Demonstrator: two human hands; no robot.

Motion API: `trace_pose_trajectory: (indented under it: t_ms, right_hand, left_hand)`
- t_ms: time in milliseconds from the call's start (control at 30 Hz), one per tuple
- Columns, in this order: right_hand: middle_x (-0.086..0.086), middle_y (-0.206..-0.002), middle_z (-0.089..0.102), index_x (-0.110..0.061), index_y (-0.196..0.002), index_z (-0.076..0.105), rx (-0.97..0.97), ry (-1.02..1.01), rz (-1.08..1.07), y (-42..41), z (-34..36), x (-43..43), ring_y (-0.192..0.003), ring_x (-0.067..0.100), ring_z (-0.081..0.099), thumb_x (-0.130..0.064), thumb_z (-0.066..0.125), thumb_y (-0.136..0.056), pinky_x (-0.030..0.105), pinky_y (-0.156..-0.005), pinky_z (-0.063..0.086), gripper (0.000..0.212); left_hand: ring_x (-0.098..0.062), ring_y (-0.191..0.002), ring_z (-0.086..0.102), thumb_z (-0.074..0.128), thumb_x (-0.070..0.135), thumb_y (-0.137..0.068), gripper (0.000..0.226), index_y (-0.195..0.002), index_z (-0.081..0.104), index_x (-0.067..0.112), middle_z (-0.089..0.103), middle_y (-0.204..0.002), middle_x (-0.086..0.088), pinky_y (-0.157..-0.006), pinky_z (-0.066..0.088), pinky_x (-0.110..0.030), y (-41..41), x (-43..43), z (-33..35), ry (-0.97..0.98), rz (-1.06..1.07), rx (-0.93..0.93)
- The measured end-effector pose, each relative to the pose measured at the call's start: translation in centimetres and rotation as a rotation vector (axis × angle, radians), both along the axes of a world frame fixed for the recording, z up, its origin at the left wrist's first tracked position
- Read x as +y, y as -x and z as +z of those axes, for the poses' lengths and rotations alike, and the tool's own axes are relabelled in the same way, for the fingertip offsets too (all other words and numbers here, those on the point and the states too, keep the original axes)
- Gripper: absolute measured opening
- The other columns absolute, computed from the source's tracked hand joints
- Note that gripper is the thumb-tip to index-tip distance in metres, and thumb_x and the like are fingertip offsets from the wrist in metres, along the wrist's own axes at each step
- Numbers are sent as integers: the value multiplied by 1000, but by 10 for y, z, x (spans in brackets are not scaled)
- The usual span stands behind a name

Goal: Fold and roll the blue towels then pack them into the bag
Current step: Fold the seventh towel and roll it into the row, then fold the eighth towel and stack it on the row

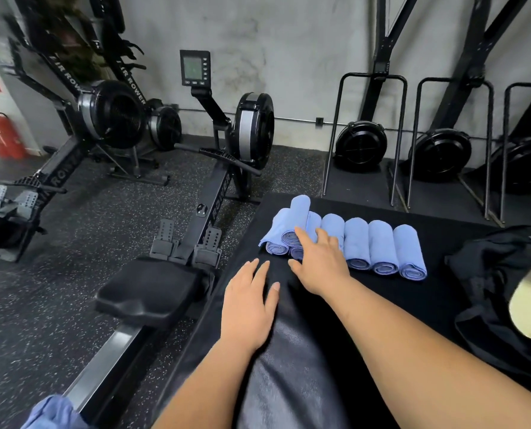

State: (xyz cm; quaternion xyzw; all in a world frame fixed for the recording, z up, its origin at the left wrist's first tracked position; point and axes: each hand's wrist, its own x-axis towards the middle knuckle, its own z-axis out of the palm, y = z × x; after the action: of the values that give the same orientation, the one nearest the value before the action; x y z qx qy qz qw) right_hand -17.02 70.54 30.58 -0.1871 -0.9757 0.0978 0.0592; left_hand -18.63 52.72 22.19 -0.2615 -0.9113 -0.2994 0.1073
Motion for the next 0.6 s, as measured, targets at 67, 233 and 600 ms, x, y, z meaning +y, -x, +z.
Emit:
trace_pose_trajectory:
  t_ms: [67, 233, 600]
  right_hand:
    - [11, -156, 30, -39, -159, 24, -7, -14, 23, -11, 7, -6, -136, 35, 33, -54, 58, -99, 48, -107, 43, 70]
    - [9, -160, 28, -41, -162, 21, -25, 7, 87, -37, 23, -34, -138, 34, 31, -61, 54, -99, 49, -109, 41, 74]
    - [10, -169, 20, -44, -164, 17, -37, 26, 298, -83, 58, -143, -153, 35, 19, -69, 43, -101, 53, -118, 34, 72]
  left_hand:
    - [-26, -152, 37, 32, 59, -104, 68, -155, 50, 18, 46, -162, -9, -124, 32, -43, -2, -6, 10, 11, 16, 3]
    - [-25, -155, 30, 42, 56, -107, 64, -161, 40, 21, 38, -166, -9, -125, 27, -41, -13, -41, 42, 90, 56, -34]
    - [-26, -159, 21, 36, 65, -106, 71, -165, 30, 25, 30, -170, -9, -128, 22, -41, -65, -158, 100, 182, 192, -104]
